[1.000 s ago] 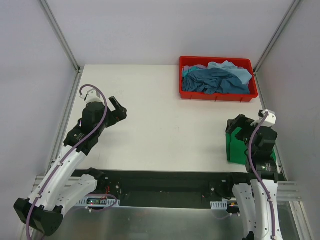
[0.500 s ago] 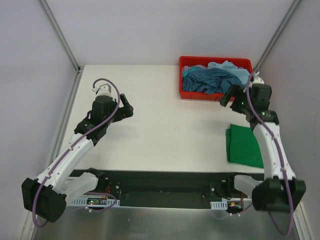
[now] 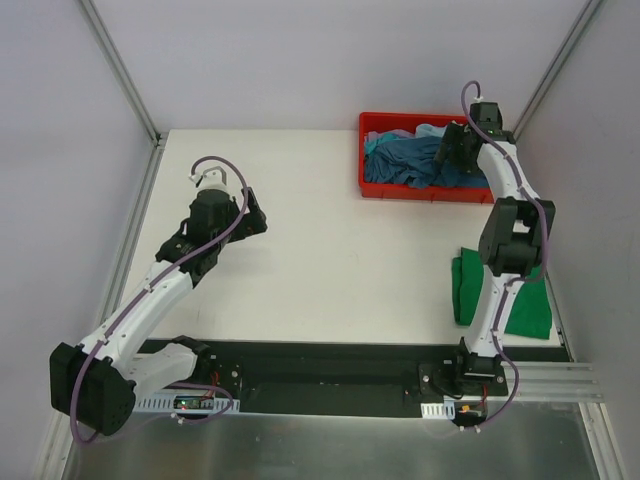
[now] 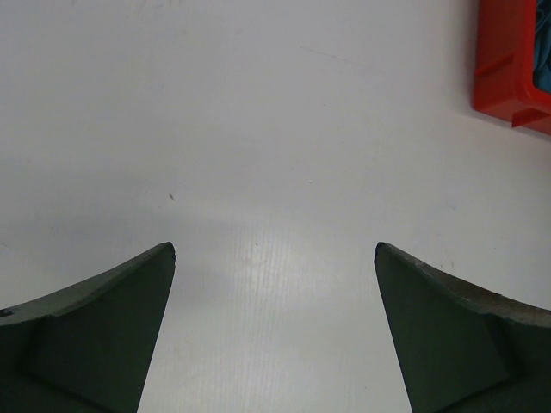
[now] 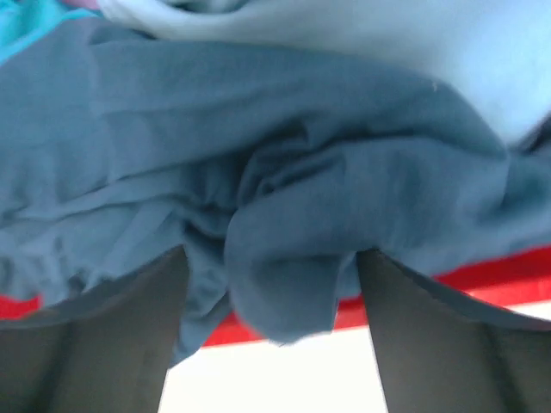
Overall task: Fold and stack the t-shirts
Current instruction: Grab crumpled tshirt from bin with the right arm, then move the tshirt to the center of the board, then flatten out the tshirt
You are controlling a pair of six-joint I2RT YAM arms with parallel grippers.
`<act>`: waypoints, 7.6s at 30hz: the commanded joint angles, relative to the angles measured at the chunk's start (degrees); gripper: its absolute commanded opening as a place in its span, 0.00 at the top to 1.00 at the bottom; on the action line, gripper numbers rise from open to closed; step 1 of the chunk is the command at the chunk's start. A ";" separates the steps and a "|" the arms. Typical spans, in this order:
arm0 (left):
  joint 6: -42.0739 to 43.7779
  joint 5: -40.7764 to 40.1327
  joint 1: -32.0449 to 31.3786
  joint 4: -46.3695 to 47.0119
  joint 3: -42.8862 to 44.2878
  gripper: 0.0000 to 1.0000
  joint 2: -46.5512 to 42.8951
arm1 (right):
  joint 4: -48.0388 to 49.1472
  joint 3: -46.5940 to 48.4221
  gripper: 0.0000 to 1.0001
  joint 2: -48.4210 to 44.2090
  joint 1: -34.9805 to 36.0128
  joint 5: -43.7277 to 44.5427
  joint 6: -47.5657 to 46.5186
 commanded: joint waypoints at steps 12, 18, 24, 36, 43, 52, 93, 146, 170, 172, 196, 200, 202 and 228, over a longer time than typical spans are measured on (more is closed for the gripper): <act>0.87 -0.71 0.62 1.71 -0.29 0.01 -0.03 | -6.50 6.85 0.91 -9.03 10.03 9.15 -5.76; -0.35 1.58 0.53 1.53 -0.64 0.01 -2.13 | -3.36 5.97 0.99 -19.84 17.94 8.10 -11.63; -2.81 1.14 0.53 1.45 -2.66 0.01 -6.09 | 3.68 6.14 0.99 -29.34 29.45 3.36 -18.23; -9.84 -6.06 0.62 -4.61 -7.05 0.01 -21.11 | 12.46 12.12 0.99 -33.83 43.26 -21.60 -7.27; -12.31 -7.12 0.53 -7.43 -8.02 0.01 -27.27 | 17.13 19.13 0.99 -30.50 46.07 -25.30 -1.63; -13.28 -6.60 0.45 -10.59 -7.50 0.01 -28.86 | 12.05 8.55 0.99 -34.61 46.34 -5.33 0.75; -11.52 4.57 1.06 -10.15 27.12 0.18 44.60 | 0.78 -62.49 0.04 -68.53 10.66 9.43 3.91; -16.53 -10.38 2.38 -17.19 13.24 1.00 34.77 | 46.84 -77.97 0.35 -41.22 23.14 13.35 11.19; -16.70 -11.43 2.47 -20.17 13.24 1.00 22.05 | 17.70 -77.28 0.99 -68.00 24.11 15.65 8.75; -16.62 -12.92 2.47 -20.44 14.03 1.00 18.80 | 10.32 -73.07 0.99 -74.33 23.23 17.75 6.12; -16.44 -20.75 6.16 -20.79 14.56 1.00 17.97 | -2.22 -60.58 0.98 -55.83 15.49 8.35 -0.31; -16.36 -21.36 6.42 -20.79 18.59 1.00 23.95 | -2.02 -52.06 0.99 -48.17 15.40 11.34 0.74; -15.56 -21.80 6.51 -21.05 20.53 1.00 23.88 | -2.29 -47.75 1.00 -47.89 15.58 11.52 -0.30; -16.09 -27.07 6.60 -20.53 15.61 1.00 -9.38 | -13.02 -35.08 0.99 -71.14 15.49 11.77 -4.17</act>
